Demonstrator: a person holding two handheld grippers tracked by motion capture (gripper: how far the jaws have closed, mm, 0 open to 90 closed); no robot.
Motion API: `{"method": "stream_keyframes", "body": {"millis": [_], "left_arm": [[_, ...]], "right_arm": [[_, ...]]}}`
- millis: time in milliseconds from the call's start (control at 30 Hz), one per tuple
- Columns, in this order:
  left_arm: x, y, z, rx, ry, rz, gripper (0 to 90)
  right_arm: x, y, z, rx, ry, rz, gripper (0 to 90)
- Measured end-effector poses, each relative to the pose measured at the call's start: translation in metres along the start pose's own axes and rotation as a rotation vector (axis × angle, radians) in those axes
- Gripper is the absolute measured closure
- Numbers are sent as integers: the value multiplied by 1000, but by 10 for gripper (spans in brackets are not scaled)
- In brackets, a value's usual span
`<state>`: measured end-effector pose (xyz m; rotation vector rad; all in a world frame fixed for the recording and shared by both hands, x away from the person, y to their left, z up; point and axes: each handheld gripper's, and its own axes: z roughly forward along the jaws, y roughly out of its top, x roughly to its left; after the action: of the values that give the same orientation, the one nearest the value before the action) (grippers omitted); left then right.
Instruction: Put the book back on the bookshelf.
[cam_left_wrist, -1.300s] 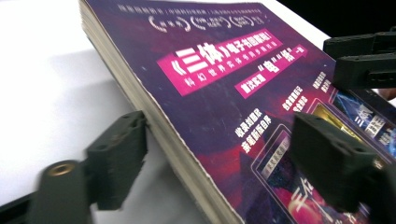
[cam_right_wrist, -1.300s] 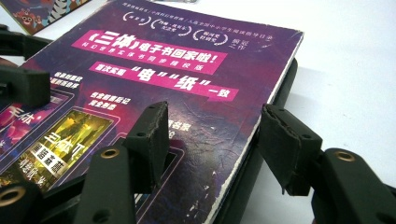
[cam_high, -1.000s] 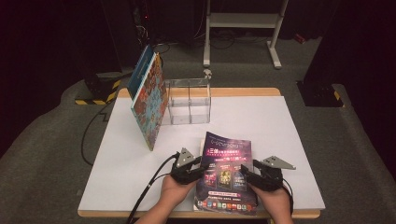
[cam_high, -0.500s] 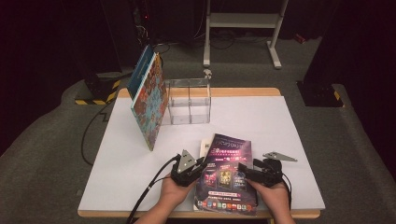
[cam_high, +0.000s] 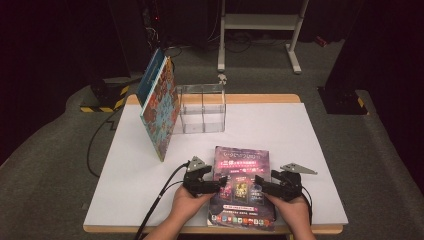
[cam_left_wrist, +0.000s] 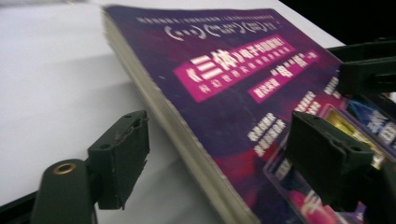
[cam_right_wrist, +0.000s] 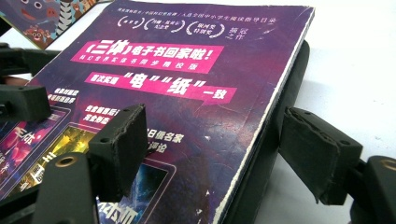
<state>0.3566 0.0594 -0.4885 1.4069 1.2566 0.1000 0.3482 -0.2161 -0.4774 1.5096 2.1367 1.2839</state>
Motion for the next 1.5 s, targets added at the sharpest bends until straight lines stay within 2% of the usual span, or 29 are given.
{"method": "stream_keyframes", "body": {"millis": [67, 133, 300, 367, 467, 500, 533, 633, 733, 767, 800, 933, 1033, 1100, 1167, 1233, 1300, 1500], "left_arm": [[3, 1, 4, 26, -7, -58, 133], [6, 2, 7, 51, -7, -82, 82], [3, -1, 10, 88, -53, -86, 71], [0, -1, 9, 90, -75, -77, 119], [-2, -1, 7, 99, -70, -35, 167], [-4, -1, 5, 90, -77, -34, 186], [-5, 0, 4, 77, -74, -21, 231], [-10, 0, -2, 40, -62, 61, 380], [-14, 1, -5, 5, -51, 108, 520], [-16, 1, -7, -1, -47, 141, 576], [-17, 1, -7, -16, -48, 149, 625], [-26, -2, -11, -53, -53, 233, 763], [-30, -3, -12, -66, -55, 268, 799], [-32, -4, -13, -78, -68, 280, 818], [-33, -4, -15, -93, -83, 288, 829], [-35, -4, -18, -103, -93, 308, 833], [-35, -4, -19, -103, -95, 308, 835], [-39, -5, -24, -134, -132, 325, 838]], "right_arm": [[1, 0, 0, 2, 0, -1, 235], [1, 0, -1, 2, -1, -8, 235], [1, 0, -1, 2, 0, -12, 236], [1, -1, -1, 1, -1, -15, 235], [1, -1, -1, 0, 1, -17, 235], [1, -1, -1, 0, 1, -17, 236], [1, -1, -1, 0, 1, -17, 235], [1, -1, -2, -1, 2, -16, 236], [1, -1, -2, 0, 2, -15, 238], [1, -1, -2, 1, 2, -13, 239], [1, -2, -2, 1, 1, -12, 241], [2, -2, -3, -3, -1, -16, 270], [1, -2, -6, -18, -11, -27, 325], [2, -2, -8, -34, -27, -42, 400], [2, -2, -10, -43, -33, -49, 427], [1, -2, -10, -44, -27, -49, 418], [1, -2, -9, -41, -23, -47, 385], [0, -3, -3, -29, 12, -13, 240]]}}
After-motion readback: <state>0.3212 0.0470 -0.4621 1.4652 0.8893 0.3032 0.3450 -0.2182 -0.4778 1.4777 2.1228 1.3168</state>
